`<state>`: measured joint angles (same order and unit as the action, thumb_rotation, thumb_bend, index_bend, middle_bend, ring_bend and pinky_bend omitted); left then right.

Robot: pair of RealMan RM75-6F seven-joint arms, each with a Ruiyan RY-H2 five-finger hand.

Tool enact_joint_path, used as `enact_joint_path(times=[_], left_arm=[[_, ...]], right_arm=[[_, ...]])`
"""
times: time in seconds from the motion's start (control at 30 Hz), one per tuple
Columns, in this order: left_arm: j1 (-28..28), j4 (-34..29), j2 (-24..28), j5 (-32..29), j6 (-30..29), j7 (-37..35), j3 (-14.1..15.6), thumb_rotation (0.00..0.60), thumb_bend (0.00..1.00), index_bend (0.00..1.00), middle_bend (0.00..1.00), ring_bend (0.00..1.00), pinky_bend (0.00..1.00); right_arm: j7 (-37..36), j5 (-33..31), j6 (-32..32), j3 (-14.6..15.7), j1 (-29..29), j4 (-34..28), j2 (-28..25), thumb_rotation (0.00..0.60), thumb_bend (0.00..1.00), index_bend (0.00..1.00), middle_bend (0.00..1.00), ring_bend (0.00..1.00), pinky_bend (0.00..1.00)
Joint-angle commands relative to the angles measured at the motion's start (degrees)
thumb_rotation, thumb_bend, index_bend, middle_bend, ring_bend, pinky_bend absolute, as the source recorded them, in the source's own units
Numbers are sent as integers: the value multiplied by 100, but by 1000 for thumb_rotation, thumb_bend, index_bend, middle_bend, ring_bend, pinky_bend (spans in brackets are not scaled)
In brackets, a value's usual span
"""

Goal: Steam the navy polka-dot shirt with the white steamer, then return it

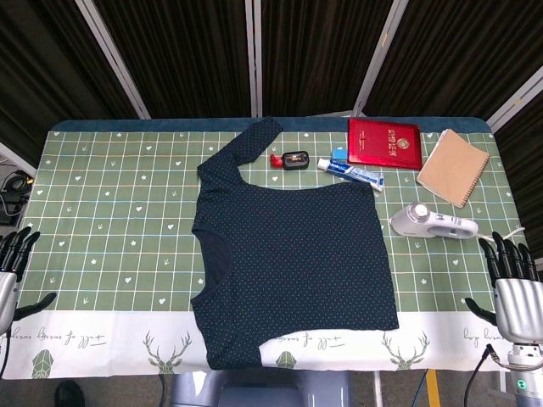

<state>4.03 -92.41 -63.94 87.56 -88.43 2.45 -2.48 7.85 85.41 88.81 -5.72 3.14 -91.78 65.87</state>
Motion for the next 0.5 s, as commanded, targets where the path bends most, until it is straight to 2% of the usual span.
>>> enact_joint_path(times=[0.03, 0.17, 0.27, 0.4, 0.5], left_arm=[[-1, -9, 0, -5, 14, 20, 7, 600, 0, 0, 0, 0, 0], [6, -13, -9, -23, 44, 56, 10, 600, 0, 0, 0, 0, 0], [27, 3, -36, -89, 93, 85, -18, 600, 0, 0, 0, 0, 0], [70, -5, -117, -196, 171, 162, -68, 600, 0, 0, 0, 0, 0], [100, 10, -170, -288, 242, 268, -95, 600, 0, 0, 0, 0, 0]], right_arm=[[14, -19, -28, 1, 10, 11, 5, 600, 0, 0, 0, 0, 0], [66, -112, -137, -2, 37, 41, 25, 600, 0, 0, 0, 0, 0], [-16, -384, -494, -122, 211, 130, 58, 600, 0, 0, 0, 0, 0], [-1, -705, -971, -423, 611, 701, 205, 600, 0, 0, 0, 0, 0], [-68, -1118, -1623, -668, 1009, 1205, 302, 600, 4, 0, 0, 0, 0]])
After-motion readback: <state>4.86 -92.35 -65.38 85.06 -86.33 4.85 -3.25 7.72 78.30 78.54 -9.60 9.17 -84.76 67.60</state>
